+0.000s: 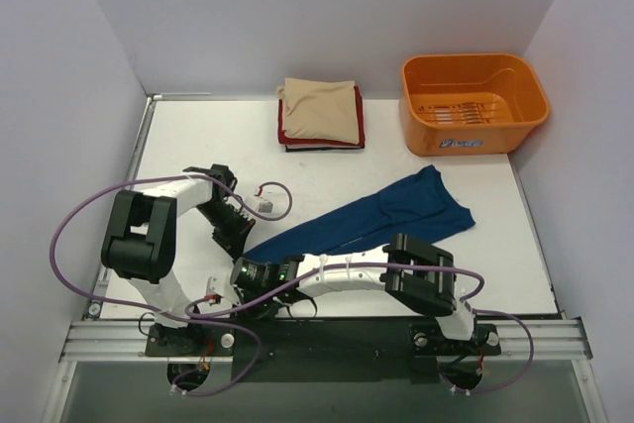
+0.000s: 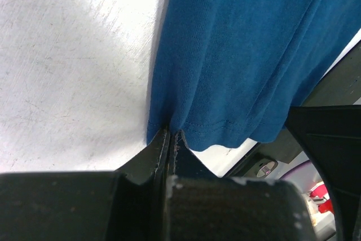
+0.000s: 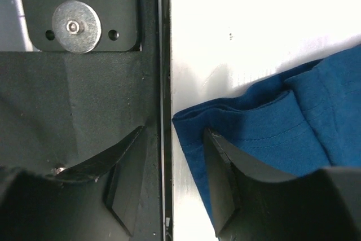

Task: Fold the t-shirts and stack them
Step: Grab the bottom of the folded rectangular tshirt with both arms

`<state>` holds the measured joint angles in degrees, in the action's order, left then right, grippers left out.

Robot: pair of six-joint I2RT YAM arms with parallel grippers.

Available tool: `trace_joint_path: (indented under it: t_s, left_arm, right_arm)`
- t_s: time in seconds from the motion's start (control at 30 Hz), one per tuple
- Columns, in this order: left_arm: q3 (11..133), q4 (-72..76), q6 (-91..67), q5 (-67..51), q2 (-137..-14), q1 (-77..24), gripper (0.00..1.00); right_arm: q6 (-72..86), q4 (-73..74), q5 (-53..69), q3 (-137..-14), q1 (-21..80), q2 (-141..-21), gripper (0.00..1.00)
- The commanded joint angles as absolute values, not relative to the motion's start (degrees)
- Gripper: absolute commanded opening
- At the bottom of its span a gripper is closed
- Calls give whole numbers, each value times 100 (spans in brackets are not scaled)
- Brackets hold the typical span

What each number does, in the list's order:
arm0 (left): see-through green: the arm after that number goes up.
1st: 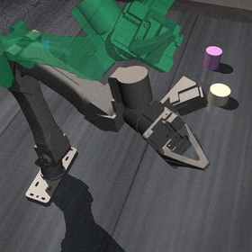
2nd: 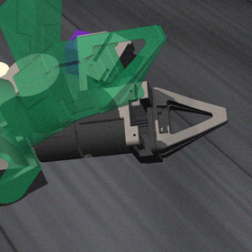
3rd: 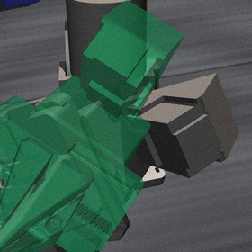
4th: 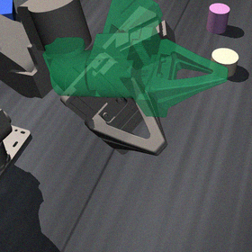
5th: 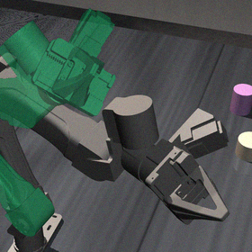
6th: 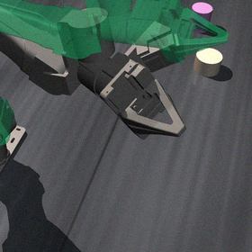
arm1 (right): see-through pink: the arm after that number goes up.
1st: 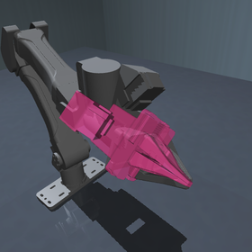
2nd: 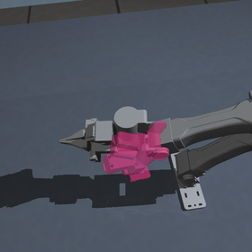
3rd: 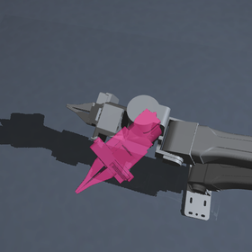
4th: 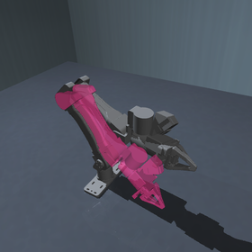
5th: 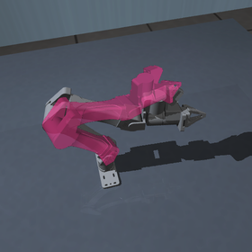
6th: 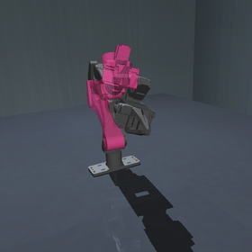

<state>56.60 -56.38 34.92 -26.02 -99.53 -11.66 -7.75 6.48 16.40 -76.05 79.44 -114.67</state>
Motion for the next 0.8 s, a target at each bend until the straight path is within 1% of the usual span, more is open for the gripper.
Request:
trace_joint_path:
  t_s: [0.0,0.07,0.1,0.13,0.17,0.2,0.27,0.4,0.53,0.63,0.77]
  left_arm:
    - [5792,-5818,3314,-2364,-9782,-1195,0]
    - [5801,-5819,3313,-2373,-9756,-1187,0]
    - [5809,-5836,3313,-2356,-9747,-1187,0]
    - [5827,-5853,3305,-2347,-9747,-1187,0]
    - [5845,-5871,3313,-2329,-9738,-1195,0]
    - [5906,-5932,3322,-2312,-9756,-1195,0]
    - [6011,-5994,3270,-2294,-9756,-1195,0]
    - [6379,-6213,2928,-2162,-9695,-1187,0]
    - [6758,-6669,2725,-2591,-9589,-1204,0]
    - [6960,-7083,2637,-2882,-9624,-1204,0]
    - [7575,-7382,2278,-3268,-9729,-1371,0]
  right_arm:
    - [-773,1002,959,-7795,7928,-11724,40]
    - [-852,1098,774,-7866,7937,-11760,37]
    - [-861,1151,739,-7901,7937,-11777,29]
    - [-905,1169,730,-7893,7963,-11786,24]
    - [-923,1195,634,-7875,7980,-11760,15]
    - [-940,1195,572,-7858,7998,-11760,12]
    - [-862,1335,606,-7919,7989,-11681,0]
    - [-177,1187,1027,-7858,7700,-11032,0]
    - [474,932,1107,-7542,7375,-10442,0]
    - [790,844,1099,-7130,7173,-9908,0]
    - [1351,686,1064,-6419,6803,-9196,0]
